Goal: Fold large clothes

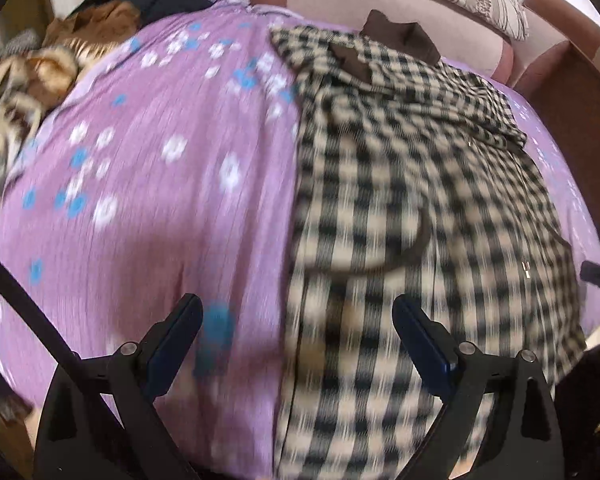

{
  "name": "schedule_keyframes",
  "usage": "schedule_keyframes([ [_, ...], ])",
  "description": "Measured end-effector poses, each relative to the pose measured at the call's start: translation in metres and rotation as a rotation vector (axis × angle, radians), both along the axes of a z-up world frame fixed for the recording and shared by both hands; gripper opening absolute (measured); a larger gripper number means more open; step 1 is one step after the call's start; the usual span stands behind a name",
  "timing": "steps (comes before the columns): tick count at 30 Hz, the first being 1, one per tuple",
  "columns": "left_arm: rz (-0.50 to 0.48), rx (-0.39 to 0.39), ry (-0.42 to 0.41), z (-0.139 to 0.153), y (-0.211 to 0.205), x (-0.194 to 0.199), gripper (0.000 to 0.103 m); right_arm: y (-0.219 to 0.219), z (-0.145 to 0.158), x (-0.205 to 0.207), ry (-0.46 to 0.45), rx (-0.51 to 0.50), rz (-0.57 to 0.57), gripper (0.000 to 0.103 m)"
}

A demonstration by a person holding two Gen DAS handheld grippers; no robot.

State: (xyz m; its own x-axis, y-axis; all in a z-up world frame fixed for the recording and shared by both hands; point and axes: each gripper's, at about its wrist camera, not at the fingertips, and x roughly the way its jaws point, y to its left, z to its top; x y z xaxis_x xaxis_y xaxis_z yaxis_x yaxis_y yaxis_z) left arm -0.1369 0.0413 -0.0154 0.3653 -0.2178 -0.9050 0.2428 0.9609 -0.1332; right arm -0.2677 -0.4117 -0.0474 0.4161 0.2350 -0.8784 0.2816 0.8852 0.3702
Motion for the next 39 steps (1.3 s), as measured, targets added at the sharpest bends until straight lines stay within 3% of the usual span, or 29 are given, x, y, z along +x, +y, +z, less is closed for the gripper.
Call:
schedule_keyframes([
  [10,0.023,-0.091,0.134,-0.026,0.015,-0.047,0.095,-0.002,-0.021,-0.052,0.038,0.064,0.048,0.076],
  [14,0.003,-0.05,0.111,-0.028,0.01,-0.052,0.095,0.009,-0.028,-0.057,0.031,0.109,0.108,0.075],
  [19,-0.034,-0.037,0.112,-0.028,0.006,-0.052,0.095,0.029,-0.025,-0.056,0.018,0.094,0.217,0.056],
  [23,-0.062,-0.021,0.107,-0.029,-0.003,-0.054,0.095,0.031,-0.033,-0.051,0.034,0.107,0.204,0.057],
  [25,-0.082,-0.016,0.108,-0.029,-0.008,-0.054,0.095,0.035,-0.033,-0.051,0.028,0.097,0.221,0.066],
  [29,-0.075,0.01,0.098,-0.032,-0.014,-0.055,0.095,0.041,-0.033,-0.047,0.03,0.071,0.245,0.066],
  [30,-0.073,0.016,0.095,-0.032,-0.014,-0.056,0.095,0.041,-0.033,-0.047,0.032,0.064,0.245,0.06],
  [32,-0.065,0.025,0.08,-0.032,-0.015,-0.058,0.093,0.039,-0.032,-0.048,0.038,0.03,0.239,0.036],
  [33,-0.065,0.032,0.074,-0.032,-0.017,-0.059,0.087,0.037,-0.031,-0.049,0.037,0.025,0.238,0.023],
  [36,-0.071,0.071,0.054,-0.029,-0.017,-0.062,0.067,0.036,-0.025,-0.051,0.014,0.06,0.259,0.018],
  [39,-0.069,0.058,0.055,-0.025,-0.015,-0.062,0.055,0.036,-0.019,-0.051,0.002,0.074,0.273,0.018],
])
